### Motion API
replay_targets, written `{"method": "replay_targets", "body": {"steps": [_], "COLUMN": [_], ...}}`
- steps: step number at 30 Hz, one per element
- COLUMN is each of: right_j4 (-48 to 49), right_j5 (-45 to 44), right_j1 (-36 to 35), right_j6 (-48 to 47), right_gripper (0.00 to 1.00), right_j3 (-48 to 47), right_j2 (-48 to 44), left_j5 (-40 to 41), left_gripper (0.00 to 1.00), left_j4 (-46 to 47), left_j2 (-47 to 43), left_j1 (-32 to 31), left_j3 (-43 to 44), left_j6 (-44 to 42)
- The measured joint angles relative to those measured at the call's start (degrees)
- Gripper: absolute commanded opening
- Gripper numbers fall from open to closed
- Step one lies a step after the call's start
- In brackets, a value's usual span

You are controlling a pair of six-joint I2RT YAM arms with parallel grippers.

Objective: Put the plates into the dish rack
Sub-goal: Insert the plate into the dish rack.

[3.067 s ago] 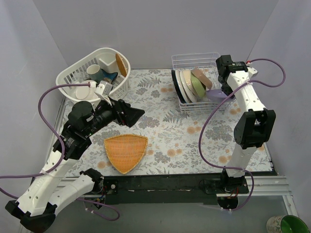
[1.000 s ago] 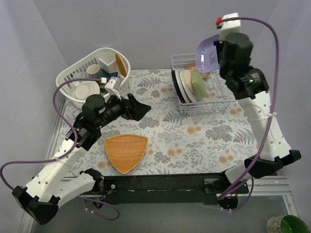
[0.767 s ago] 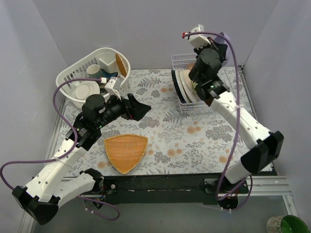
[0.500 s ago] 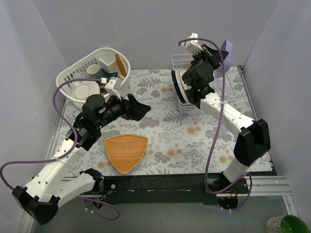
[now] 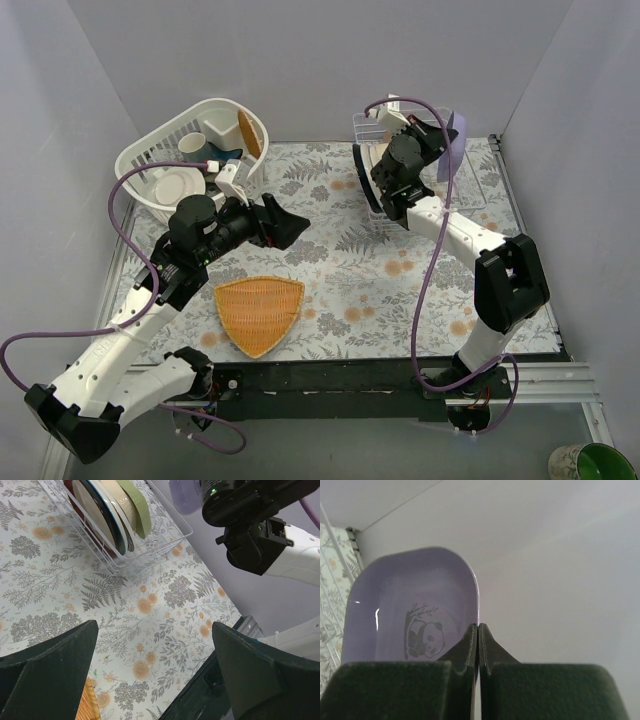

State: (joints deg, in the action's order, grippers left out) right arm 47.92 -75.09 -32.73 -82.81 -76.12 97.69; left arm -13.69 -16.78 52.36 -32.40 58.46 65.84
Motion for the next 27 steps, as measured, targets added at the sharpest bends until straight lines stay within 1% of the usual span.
{"method": "replay_targets", "body": {"steps": [1,4,9,17,21,27], "right_j4": [-4.42,-13.57,-24.24,-31.67,-33.27,-34.51], "right_j5": [0.28,1.66,4.83,9.68,11.54,12.94], "right_j1": [0.33,1.27,2.62,3.85,3.89,3.91], "right_j6": [3.41,11.98,21.46,28.28,29.11,29.09], "right_gripper": [0.01,0.01,0.01,0.01,0.01,0.01], "right_j3": [0.17,0.15,0.15,-0.94,-1.36,-1.36], "right_j2": [0.09,0.13,0.15,2.36,4.74,5.88], "left_j5": [0.02,0.2,0.42,0.7,0.9,1.11], "left_gripper": [0.98,0.98,0.98,0.98,0.98,0.98], "left_j4": [0.0,0.04,0.04,0.04,0.0,-0.02], "left_j2": [0.0,-0.04,-0.09,-0.02,0.17,0.28], "left_j1": [0.0,-0.02,0.0,-0.02,-0.02,0.0], "left_j3": [0.0,-0.13,-1.09,-1.11,-1.11,-1.11], "left_j6": [0.0,0.02,0.17,0.22,0.2,0.22]}}
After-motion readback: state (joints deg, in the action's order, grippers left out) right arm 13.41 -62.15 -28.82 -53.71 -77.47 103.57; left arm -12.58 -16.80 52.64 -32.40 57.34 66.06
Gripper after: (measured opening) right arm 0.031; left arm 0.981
